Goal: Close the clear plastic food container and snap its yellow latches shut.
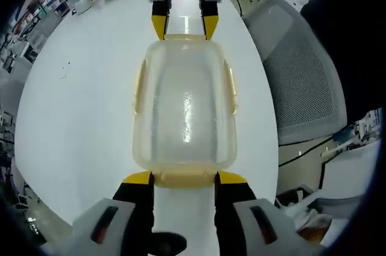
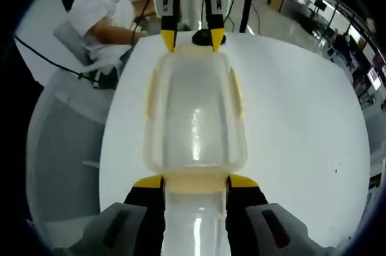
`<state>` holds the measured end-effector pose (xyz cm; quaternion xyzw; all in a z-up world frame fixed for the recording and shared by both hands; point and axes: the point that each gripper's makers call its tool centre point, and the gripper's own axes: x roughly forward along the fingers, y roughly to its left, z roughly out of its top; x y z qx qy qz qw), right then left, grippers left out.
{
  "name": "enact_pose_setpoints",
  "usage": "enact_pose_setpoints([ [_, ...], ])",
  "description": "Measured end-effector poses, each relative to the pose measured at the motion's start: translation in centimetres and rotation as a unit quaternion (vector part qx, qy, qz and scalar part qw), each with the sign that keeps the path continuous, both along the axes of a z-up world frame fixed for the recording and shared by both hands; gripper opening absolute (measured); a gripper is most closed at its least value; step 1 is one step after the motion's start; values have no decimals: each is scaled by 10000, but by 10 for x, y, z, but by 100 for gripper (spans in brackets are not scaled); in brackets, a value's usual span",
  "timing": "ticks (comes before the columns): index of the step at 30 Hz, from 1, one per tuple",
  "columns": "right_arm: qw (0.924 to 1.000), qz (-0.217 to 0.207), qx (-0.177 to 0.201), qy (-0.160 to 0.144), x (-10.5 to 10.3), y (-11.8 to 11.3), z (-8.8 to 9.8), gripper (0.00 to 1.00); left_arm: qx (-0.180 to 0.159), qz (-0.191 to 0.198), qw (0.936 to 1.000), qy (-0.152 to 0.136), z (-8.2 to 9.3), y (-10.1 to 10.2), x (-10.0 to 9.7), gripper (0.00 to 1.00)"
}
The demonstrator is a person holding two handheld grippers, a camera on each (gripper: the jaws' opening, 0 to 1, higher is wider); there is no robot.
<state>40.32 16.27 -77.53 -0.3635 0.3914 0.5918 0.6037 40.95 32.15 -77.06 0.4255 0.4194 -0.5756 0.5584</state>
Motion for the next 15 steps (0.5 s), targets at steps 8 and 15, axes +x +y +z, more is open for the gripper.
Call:
enact_pose_setpoints([
  [8, 10000, -1, -39, 32, 1, -3, 0, 37, -11, -28, 10000, -30, 1, -2, 2, 38],
  [15, 10000, -7, -55, 82, 1, -8, 0, 37, -67, -55, 10000, -20, 2, -9, 3, 37],
])
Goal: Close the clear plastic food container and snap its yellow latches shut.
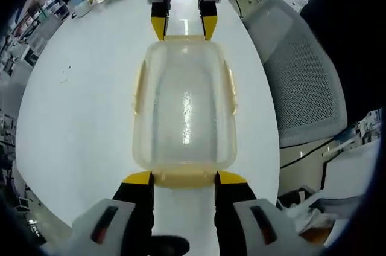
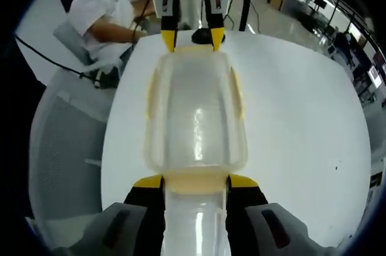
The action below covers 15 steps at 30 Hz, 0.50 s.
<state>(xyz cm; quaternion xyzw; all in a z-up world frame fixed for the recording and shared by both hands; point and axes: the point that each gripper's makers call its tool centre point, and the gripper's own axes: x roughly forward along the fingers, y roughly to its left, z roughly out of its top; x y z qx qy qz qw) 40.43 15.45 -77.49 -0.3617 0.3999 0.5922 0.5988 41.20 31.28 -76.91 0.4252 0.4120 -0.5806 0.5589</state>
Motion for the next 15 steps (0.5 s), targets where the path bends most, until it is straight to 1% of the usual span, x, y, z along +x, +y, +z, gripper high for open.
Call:
enact_pose_setpoints([
  [12, 10000, -10, -78, 7, -1, -19, 1, 37, -35, 13, 10000, 55, 0, -17, -1, 37],
  [15, 9999, -17, -101, 3, -1, -24, 0, 37, -45, 14, 10000, 55, 0, -24, -1, 38],
])
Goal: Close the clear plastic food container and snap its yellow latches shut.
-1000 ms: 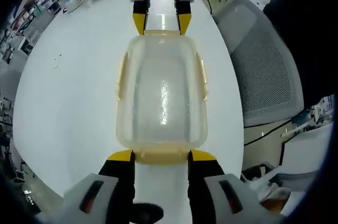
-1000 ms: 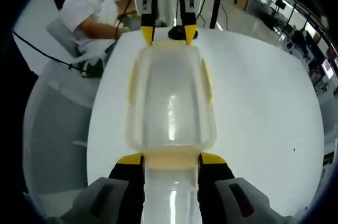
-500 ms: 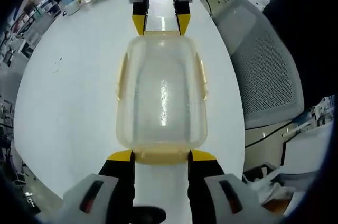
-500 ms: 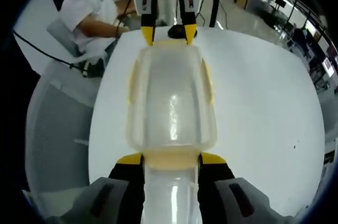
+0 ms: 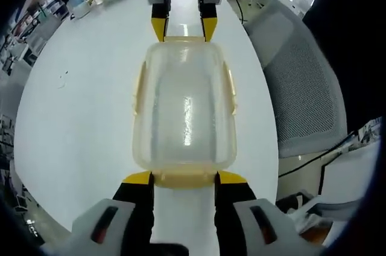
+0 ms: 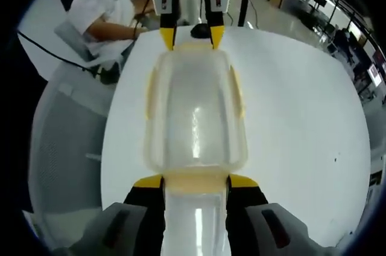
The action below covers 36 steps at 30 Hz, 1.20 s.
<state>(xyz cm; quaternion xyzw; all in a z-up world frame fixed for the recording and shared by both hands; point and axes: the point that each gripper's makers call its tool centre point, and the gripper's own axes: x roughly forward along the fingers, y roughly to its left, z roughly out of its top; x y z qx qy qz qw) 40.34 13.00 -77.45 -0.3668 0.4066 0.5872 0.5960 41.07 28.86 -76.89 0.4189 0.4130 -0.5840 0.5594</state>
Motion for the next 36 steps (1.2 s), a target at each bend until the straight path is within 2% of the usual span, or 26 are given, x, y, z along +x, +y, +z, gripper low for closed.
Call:
enact_pose_setpoints([
  [20, 9998, -72, -156, -61, -3, -43, 3, 37, -22, -105, 9999, 33, -3, -43, 1, 38],
  [36, 9994, -219, -278, -29, -9, -80, -3, 37, -166, -196, 9997, 47, -8, -80, -4, 38],
])
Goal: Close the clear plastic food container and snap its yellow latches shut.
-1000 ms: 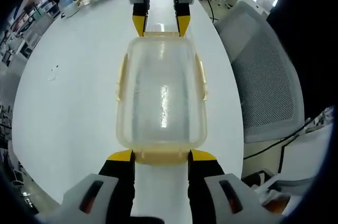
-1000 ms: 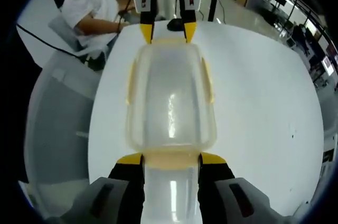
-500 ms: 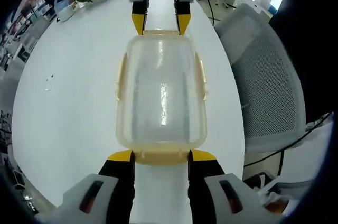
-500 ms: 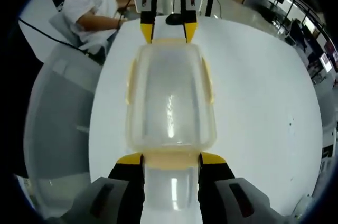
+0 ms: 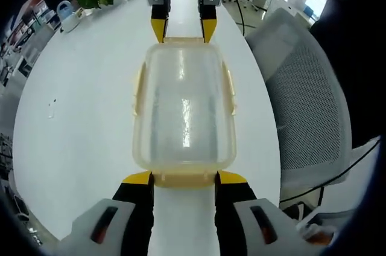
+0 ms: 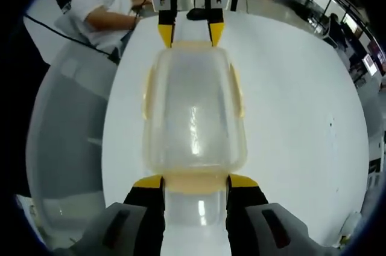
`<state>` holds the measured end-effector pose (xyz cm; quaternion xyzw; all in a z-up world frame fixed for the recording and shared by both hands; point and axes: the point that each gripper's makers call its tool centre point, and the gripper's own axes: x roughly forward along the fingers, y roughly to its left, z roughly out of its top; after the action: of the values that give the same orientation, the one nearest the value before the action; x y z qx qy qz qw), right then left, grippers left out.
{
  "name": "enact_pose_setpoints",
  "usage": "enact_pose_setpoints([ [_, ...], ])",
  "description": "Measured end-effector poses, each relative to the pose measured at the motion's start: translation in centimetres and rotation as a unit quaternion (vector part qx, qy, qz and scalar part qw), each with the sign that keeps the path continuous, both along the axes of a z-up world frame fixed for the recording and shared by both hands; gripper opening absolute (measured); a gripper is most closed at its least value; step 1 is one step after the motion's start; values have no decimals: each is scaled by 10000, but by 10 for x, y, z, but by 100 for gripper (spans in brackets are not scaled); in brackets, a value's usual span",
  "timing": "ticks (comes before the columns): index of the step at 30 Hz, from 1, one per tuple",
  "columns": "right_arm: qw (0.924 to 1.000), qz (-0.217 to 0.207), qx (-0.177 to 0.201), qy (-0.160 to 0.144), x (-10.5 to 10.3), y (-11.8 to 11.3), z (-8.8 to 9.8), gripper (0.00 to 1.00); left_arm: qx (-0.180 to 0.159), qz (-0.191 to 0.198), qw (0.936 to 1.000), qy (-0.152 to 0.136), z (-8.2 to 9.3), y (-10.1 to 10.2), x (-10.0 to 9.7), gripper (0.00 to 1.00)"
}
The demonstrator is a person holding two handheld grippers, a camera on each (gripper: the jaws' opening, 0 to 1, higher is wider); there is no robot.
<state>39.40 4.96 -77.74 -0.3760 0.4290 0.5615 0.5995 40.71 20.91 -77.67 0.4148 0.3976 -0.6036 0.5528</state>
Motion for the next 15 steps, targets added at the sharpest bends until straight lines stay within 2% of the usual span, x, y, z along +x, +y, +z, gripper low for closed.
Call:
enact_pose_setpoints([
  [15, 9999, -48, -78, 63, -1, -24, -4, 37, -38, -9, 10000, 14, 1, -24, -1, 37],
])
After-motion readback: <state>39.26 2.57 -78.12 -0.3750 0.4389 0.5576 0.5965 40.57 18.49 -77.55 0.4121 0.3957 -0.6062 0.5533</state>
